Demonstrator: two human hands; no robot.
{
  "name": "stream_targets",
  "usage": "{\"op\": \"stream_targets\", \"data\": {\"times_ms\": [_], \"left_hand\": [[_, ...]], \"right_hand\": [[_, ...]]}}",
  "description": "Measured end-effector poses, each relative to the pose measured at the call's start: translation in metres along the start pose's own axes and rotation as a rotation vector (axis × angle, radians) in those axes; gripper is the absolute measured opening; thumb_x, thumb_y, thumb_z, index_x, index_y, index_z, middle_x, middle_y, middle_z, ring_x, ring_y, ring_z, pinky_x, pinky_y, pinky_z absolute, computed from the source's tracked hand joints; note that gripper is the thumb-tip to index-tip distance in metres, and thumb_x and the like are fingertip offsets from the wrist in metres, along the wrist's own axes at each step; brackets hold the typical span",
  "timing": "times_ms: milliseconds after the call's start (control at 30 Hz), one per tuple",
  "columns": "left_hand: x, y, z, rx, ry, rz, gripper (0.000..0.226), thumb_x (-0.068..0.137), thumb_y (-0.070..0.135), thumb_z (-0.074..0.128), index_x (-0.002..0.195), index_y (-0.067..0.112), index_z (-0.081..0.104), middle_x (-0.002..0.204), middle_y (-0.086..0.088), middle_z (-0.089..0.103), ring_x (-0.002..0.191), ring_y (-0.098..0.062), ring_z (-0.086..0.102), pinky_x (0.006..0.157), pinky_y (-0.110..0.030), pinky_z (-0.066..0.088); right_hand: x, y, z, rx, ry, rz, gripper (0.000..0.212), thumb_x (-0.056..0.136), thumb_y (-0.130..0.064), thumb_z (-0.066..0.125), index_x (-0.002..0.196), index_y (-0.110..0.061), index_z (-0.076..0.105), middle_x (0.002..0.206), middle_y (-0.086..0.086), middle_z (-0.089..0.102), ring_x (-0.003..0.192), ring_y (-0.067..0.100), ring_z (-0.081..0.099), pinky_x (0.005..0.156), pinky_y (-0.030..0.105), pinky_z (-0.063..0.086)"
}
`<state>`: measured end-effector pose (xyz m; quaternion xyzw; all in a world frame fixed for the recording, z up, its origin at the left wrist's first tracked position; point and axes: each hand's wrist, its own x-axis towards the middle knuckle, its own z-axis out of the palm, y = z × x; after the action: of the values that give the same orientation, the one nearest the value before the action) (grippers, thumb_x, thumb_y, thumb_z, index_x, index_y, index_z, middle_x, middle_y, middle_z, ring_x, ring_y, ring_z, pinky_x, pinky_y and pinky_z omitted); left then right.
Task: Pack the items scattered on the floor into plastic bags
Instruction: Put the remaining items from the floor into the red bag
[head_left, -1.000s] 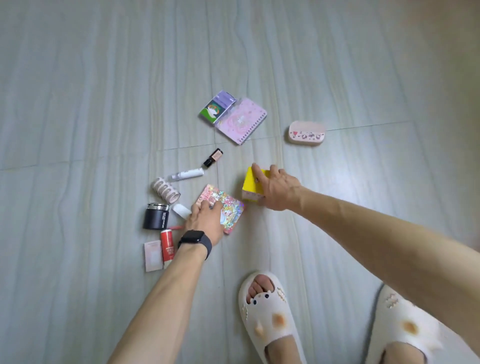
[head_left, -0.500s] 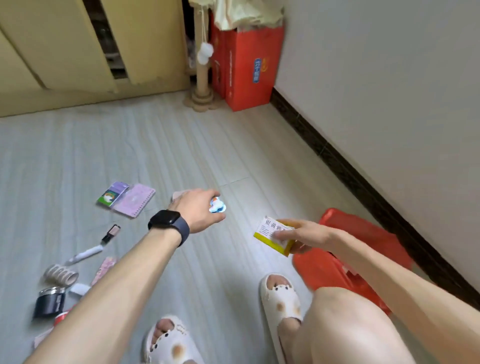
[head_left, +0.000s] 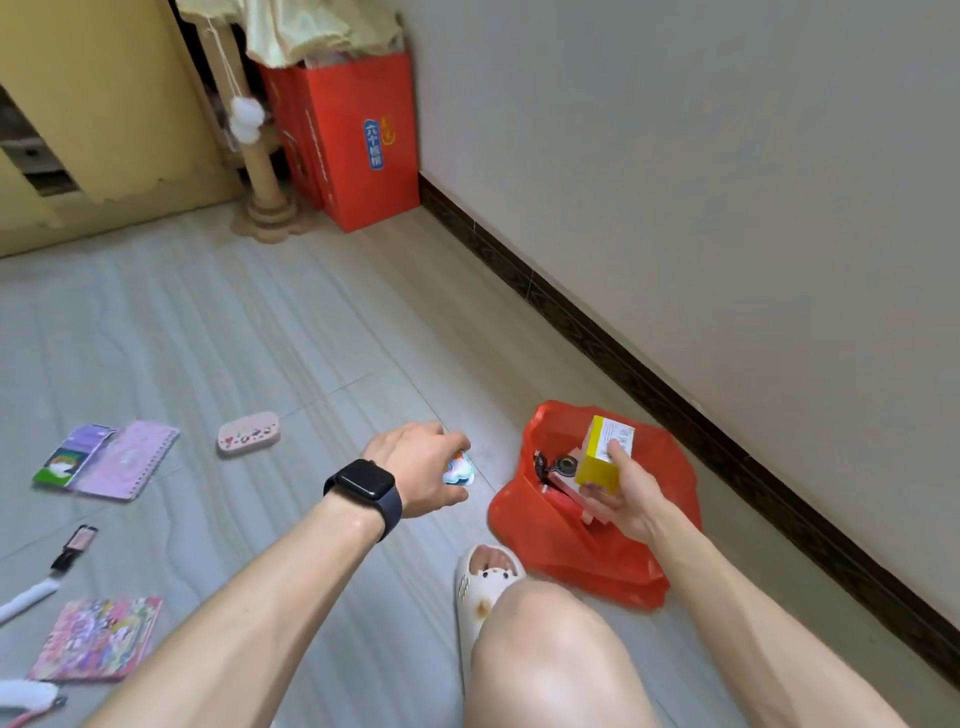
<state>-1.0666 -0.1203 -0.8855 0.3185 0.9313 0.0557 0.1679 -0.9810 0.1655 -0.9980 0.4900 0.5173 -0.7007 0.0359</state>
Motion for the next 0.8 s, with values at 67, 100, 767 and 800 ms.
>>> {"op": "stream_targets", "data": {"times_ms": [67,100,767,800], "left_hand": [[0.01,-0.003,0.002,-0.038,0.005,-0.022,0.054,0.084,0.055,0.06,0.133,0.036,0.047,0.12,0.006,0.055,0.111,-0.021,0.055,0.076,-0.028,0.038],[0.014,-0.007,0.003,-0.058,0.006,-0.039,0.054,0.084,0.057,0.059,0.133,0.037,0.047,0.12,0.006,0.055,0.11,-0.021,0.055,0.078,-0.029,0.041],[0.041,0.007,0.011,-0.094,0.002,-0.033,0.067,0.081,0.054,0.065,0.139,0.033,0.04,0.127,0.003,0.056,0.115,-0.025,0.054,0.087,-0.035,0.048],[0.039,0.014,0.01,-0.104,0.014,-0.012,0.072,0.08,0.054,0.067,0.141,0.032,0.036,0.129,0.003,0.057,0.116,-0.025,0.054,0.087,-0.037,0.049]], "right_hand": [[0.016,0.005,0.014,-0.028,-0.003,0.015,0.037,0.095,-0.049,0.058,0.118,-0.02,0.057,0.106,0.008,0.07,0.095,0.027,0.068,0.096,0.044,0.053],[0.022,0.007,0.021,-0.072,-0.009,0.015,0.038,0.094,-0.051,0.059,0.118,-0.021,0.057,0.107,0.007,0.071,0.097,0.026,0.069,0.1,0.045,0.05],[-0.009,0.04,-0.063,-1.192,0.072,-0.272,0.06,0.091,-0.047,0.055,0.142,-0.017,0.047,0.136,0.005,0.058,0.123,0.027,0.055,0.102,0.038,0.044],[-0.024,0.035,-0.05,-1.078,0.066,-0.355,0.054,0.093,-0.046,0.057,0.139,-0.019,0.051,0.133,-0.002,0.059,0.121,0.021,0.057,0.101,0.036,0.044]]}}
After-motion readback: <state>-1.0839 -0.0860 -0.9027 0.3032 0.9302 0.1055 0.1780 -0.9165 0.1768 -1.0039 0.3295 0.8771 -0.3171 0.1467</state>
